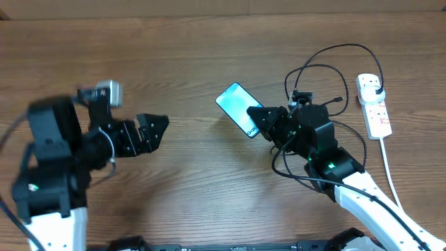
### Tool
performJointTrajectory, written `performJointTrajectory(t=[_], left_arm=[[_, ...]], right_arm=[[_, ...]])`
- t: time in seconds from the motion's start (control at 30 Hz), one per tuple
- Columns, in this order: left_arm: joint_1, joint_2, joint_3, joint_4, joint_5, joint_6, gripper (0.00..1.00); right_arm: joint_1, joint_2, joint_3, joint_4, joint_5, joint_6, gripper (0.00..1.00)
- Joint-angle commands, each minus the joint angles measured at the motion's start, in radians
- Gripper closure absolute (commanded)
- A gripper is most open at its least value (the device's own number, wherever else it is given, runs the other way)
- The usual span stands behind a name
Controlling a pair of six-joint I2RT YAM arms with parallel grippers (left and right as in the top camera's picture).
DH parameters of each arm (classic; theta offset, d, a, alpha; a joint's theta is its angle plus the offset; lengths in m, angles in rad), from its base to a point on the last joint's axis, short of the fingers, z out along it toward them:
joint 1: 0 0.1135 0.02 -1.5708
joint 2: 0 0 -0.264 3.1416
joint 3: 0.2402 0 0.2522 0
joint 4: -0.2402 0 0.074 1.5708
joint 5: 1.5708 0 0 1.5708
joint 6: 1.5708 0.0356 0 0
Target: Plug charger to phone and switch on socket
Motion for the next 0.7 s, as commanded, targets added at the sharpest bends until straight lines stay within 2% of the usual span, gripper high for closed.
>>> performJointTrajectory(t=[0.0,0.07,0.13,0.23,0.3,0.43,0.6,0.67], left_arm=[[0.009,-0.034,-0.254,0.180,0.077,-0.534,0.01],[0.006,-0.015,-0.366,0.342,0.193,-0.683,0.00],[-0.012,0.040,-0.471,0.607,0.300,-0.861,0.00],[-0.090,0.134,-0.491,0.794,0.314,-1.096,0.00],[-0.152,0.182,-0.491,0.903,0.306,-1.222,0.00],[-0.234,0.248,-0.491,1.001,0.298,-1.327,0.00],[-0.275,0.297,-0.491,1.001,0.296,-1.340,0.00],[-0.279,0.304,-0.491,1.001,0.300,-1.341,0.07]], right_arm=[[-0.001,-0.011,0.007,0.013,-0.040,0.102,0.96],[-0.001,-0.008,0.007,0.013,-0.055,0.163,0.96],[0.000,0.006,0.007,0.013,-0.101,0.239,0.96],[0.027,0.047,0.007,0.015,-0.100,0.372,0.96],[0.064,0.081,0.007,0.040,-0.076,0.377,0.96],[0.128,0.135,0.007,0.154,-0.059,0.425,0.96],[0.138,0.148,0.007,0.204,-0.056,0.447,0.96],[0.138,0.148,0.007,0.204,-0.058,0.447,0.96]])
